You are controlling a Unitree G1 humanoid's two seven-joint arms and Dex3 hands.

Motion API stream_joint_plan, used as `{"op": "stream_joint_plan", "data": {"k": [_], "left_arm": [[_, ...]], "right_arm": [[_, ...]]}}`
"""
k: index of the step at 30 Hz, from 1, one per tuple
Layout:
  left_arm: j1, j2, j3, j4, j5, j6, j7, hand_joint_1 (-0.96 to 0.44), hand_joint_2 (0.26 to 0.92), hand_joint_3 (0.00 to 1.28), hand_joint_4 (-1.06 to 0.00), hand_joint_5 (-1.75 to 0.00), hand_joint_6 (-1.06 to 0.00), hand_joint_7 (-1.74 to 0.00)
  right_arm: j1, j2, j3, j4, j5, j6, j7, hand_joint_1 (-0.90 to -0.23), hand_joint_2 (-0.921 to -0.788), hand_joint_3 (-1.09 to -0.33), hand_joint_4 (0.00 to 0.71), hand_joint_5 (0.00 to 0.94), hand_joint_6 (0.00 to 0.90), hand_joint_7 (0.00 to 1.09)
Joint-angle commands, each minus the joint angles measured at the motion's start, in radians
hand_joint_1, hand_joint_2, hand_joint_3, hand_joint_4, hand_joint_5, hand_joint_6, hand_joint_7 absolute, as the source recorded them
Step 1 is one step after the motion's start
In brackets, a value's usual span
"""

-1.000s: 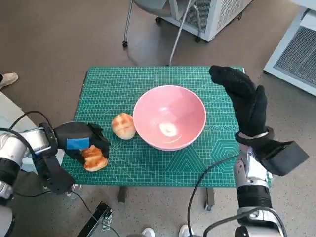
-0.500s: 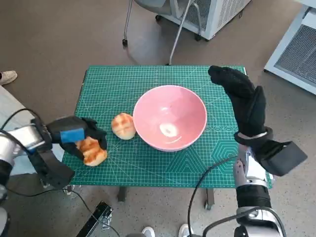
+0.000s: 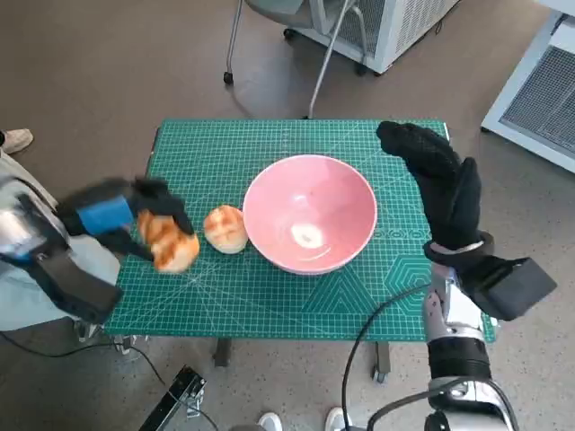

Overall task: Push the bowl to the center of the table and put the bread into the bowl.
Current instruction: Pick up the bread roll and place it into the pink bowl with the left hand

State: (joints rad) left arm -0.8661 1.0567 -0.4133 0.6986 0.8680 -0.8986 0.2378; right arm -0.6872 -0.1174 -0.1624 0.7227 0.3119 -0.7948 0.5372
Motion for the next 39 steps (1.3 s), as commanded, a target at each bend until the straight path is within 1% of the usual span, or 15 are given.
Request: {"op": "stream_joint_plan", "data": {"k": [1,6,9,12,15,18,21,27,32,39], "left_arm": [[-0.001,0.018,0.086,-0.093,-0.077,0.014,-0.049,0.00,0.906,0.02,-0.69,-1.07,-0.79,-1.08],[-0.023,-0.013,0.151,-0.207,-0.107,0.079,-0.106,0.00,0.914,0.02,-0.68,-1.09,-0.78,-1.09],[-0.045,-0.048,0.167,-0.257,-0.100,0.114,-0.127,0.00,0.915,0.01,-0.67,-1.09,-0.78,-1.09],[-0.087,-0.105,0.158,-0.277,-0.075,0.143,-0.133,0.00,0.905,0.01,-0.70,-1.06,-0.81,-1.06],[-0.124,-0.152,0.139,-0.259,-0.049,0.149,-0.121,0.00,0.898,0.00,-0.73,-1.04,-0.83,-1.04],[-0.172,-0.217,0.102,-0.200,-0.014,0.146,-0.103,0.00,0.903,0.00,-0.72,-1.04,-0.82,-1.05],[-0.222,-0.291,0.056,-0.119,0.012,0.137,-0.093,0.00,0.914,0.01,-0.68,-1.07,-0.78,-1.10],[-0.297,-0.400,-0.024,0.051,0.058,0.135,-0.065,0.00,0.920,0.07,-0.61,-1.14,-0.70,-1.19],[-0.343,-0.476,-0.090,0.193,0.106,0.149,0.001,0.00,0.920,0.13,-0.55,-1.19,-0.63,-1.28],[-0.379,-0.574,-0.145,0.361,0.110,0.169,0.036,0.00,0.921,0.16,-0.52,-1.20,-0.59,-1.35]], "right_arm": [[0.016,-0.002,-0.004,0.015,0.004,0.017,0.014,-0.588,-0.921,-0.804,0.365,0.016,-0.001,0.77],[0.011,-0.003,-0.004,0.019,0.001,0.016,0.015,-0.585,-0.921,-0.805,0.365,0.016,-0.001,0.77],[0.007,-0.005,-0.006,0.025,-0.001,0.013,0.015,-0.584,-0.921,-0.805,0.365,0.016,-0.001,0.77],[0.005,-0.006,-0.006,0.026,0.000,0.014,0.017,-0.583,-0.921,-0.805,0.365,0.016,-0.001,0.77],[0.004,-0.006,-0.006,0.028,-0.003,0.010,0.015,-0.582,-0.921,-0.806,0.365,0.017,-0.001,0.77],[0.003,-0.006,-0.007,0.028,-0.004,0.008,0.014,-0.580,-0.921,-0.806,0.365,0.017,-0.001,0.77],[0.005,-0.008,-0.008,0.026,-0.003,0.008,0.015,-0.578,-0.921,-0.806,0.365,0.017,-0.001,0.77],[0.012,-0.014,-0.013,0.024,0.001,0.005,0.020,-0.576,-0.921,-0.806,0.366,0.017,-0.001,0.77],[0.024,-0.015,-0.017,0.010,0.005,0.005,0.022,-0.574,-0.921,-0.806,0.367,0.018,-0.001,0.77],[0.046,-0.017,-0.019,-0.022,0.004,0.008,0.014,-0.576,-0.921,-0.804,0.373,0.021,-0.001,0.77]]}}
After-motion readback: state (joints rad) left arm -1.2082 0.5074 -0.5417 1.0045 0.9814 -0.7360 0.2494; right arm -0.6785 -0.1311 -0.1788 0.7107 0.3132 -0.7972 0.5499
